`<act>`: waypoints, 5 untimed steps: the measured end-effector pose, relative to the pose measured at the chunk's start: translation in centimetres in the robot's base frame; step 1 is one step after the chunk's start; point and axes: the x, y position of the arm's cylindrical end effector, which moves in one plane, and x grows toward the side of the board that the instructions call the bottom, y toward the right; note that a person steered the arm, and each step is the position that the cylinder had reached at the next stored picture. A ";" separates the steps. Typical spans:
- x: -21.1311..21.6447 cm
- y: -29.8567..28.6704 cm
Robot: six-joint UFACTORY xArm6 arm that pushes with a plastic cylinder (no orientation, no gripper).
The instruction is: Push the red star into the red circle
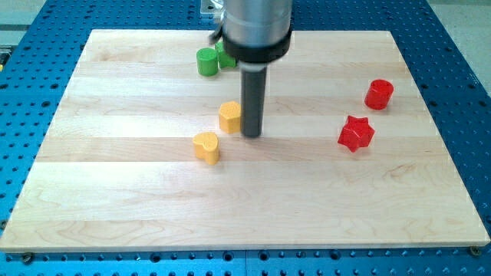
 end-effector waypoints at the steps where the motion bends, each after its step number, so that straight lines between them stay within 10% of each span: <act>1: -2.5 0.8; 2: -6.7 1.5; 4: -1.3 -4.0; 5: -3.9 4.0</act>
